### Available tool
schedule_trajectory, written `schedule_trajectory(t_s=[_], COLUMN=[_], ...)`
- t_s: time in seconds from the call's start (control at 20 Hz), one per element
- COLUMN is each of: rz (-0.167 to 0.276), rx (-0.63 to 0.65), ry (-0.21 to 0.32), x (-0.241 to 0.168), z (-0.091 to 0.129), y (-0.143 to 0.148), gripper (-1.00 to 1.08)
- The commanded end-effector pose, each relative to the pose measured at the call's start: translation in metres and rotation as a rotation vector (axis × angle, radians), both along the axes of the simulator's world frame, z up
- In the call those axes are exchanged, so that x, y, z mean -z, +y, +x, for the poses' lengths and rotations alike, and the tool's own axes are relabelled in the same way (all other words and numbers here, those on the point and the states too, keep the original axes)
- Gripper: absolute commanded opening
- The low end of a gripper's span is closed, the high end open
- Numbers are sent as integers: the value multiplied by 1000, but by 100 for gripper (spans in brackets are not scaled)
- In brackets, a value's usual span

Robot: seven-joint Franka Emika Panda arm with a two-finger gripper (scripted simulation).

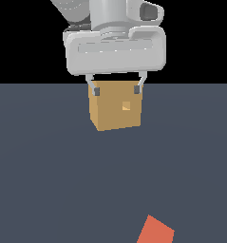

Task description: Insert the peg into the horizontal hole in a box.

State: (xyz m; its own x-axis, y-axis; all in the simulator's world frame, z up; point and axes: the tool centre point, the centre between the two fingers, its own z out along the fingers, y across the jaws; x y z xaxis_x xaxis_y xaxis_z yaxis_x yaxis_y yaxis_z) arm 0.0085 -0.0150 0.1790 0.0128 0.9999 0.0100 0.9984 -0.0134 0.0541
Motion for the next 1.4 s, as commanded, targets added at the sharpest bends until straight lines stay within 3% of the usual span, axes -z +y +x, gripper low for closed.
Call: schedule_trajectory(t_s=[0.0, 0.25, 0.45, 0.75, 1.05, 1.35], rz=[0, 0, -1, 0, 2, 6], rx=[0, 27, 89, 252, 450, 577], ry=[0, 2, 8, 22, 40, 52], x=[0, 5, 17, 47, 84, 107], z=[0, 3, 7, 9, -8, -29], y=[0, -14, -45, -128, -227, -286], gripper=[100, 100, 100, 100, 100, 100])
